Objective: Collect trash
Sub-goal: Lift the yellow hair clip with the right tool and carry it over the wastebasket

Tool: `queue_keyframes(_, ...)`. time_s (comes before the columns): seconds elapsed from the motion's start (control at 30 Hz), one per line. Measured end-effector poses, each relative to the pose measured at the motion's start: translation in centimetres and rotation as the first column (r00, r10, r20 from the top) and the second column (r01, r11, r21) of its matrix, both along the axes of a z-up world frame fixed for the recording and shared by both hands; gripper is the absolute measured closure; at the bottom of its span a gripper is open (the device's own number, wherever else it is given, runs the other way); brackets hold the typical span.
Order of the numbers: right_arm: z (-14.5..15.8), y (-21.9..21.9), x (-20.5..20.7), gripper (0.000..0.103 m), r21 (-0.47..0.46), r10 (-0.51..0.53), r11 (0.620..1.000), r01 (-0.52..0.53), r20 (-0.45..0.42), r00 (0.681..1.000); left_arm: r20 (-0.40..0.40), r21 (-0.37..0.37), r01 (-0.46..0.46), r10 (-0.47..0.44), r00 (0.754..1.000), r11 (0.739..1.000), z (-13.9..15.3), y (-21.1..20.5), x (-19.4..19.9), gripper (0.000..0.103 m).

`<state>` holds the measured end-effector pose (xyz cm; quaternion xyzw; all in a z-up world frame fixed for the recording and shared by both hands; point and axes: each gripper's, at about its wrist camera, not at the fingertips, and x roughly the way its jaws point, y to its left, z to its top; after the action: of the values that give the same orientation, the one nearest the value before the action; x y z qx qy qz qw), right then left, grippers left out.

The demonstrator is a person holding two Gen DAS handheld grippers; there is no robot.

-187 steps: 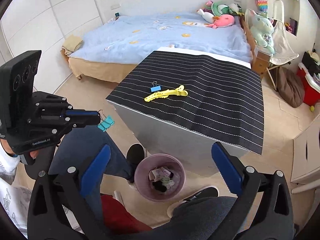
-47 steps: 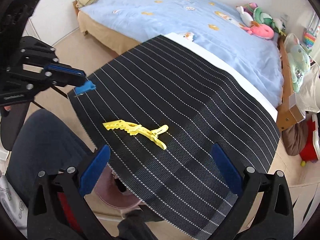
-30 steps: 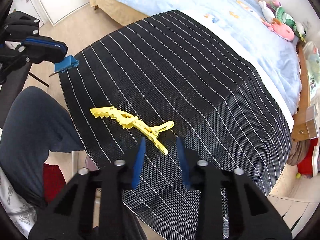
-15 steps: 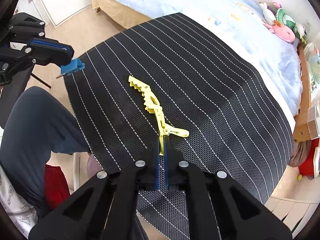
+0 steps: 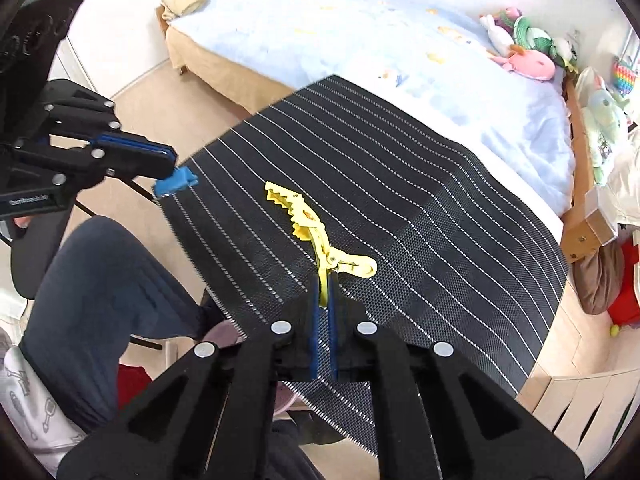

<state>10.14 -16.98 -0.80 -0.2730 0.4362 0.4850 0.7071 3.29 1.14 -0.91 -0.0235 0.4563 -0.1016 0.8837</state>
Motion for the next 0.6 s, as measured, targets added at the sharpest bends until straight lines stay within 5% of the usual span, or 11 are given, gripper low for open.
queue_keyframes(0.6, 4.5, -6.0, -5.9, 0.1, 0.135, -0.007, 0.991, 0.004, 0.022, 1.0, 0.061, 0.011, 0.047, -0.047, 0.997, 0.999, 2.8, -2.3, -3.9, 0.101)
